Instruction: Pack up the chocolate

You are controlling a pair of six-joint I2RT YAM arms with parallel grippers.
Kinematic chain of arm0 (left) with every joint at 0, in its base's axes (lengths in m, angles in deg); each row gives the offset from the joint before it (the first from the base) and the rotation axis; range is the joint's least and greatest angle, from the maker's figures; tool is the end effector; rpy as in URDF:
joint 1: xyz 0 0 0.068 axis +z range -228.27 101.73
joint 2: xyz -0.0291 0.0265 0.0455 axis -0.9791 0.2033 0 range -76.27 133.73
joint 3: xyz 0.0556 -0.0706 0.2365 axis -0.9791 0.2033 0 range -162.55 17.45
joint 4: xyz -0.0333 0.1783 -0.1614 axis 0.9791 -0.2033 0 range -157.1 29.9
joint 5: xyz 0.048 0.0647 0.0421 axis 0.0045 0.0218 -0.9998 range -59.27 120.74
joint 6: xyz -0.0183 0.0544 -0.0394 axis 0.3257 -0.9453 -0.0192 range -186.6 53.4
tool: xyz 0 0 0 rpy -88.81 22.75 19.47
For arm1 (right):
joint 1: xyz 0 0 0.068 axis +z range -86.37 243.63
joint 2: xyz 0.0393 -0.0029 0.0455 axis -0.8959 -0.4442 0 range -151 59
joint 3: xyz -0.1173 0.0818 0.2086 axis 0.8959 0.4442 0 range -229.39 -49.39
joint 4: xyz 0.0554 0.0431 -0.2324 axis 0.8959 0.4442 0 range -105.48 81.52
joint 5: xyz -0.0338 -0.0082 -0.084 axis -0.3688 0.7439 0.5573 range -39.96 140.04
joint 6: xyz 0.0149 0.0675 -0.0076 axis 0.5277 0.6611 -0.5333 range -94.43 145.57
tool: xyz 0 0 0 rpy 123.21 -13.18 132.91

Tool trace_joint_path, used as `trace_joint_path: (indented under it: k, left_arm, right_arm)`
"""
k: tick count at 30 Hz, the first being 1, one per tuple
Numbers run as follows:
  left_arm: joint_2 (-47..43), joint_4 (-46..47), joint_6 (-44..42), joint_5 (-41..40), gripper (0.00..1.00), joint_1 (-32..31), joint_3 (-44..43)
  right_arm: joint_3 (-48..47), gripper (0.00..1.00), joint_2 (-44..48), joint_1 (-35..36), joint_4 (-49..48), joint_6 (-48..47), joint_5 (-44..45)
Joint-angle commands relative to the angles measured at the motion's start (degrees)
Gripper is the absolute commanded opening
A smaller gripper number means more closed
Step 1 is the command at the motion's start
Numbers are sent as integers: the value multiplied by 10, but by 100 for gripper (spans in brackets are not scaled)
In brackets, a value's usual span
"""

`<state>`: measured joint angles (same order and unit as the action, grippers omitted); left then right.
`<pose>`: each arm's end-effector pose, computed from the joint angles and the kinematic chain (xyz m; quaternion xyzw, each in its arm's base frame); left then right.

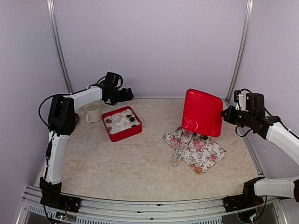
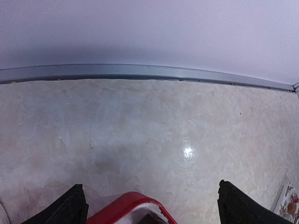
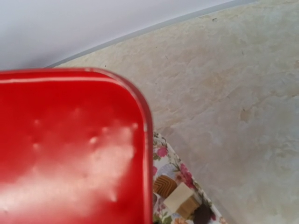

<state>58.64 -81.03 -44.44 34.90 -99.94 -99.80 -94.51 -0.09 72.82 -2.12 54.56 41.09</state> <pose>0.4878 -0.1981 0.1934 0.0120 0.9005 -0.1921 0.3899 0.2386 0.0475 0.2666 0.1064 0.8458 0.2326 0.4682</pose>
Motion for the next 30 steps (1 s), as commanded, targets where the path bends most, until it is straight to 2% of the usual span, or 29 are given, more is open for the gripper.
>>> trace_joint_path:
  k: [1, 9, 19, 24, 30]
  left_arm:
    - [54, -50, 24, -42, 94, 13, -86]
    - [96, -66, 14, 29, 92, 19, -108]
    - [66, -62, -23, 75, 92, -6, -37]
    - [11, -42, -24, 74, 91, -36, 53]
    - [-79, 38, 21, 75, 90, -87, 222]
  right_arm:
    - [-1, 0, 12, -5, -22, -1, 4]
    - [-6, 0, 12, -6, -19, -7, 6]
    - [-7, 0, 18, -5, -14, -9, 4]
    - [-7, 0, 24, -5, -9, -13, 3]
    - [-4, 0, 25, -5, -14, -9, -7]
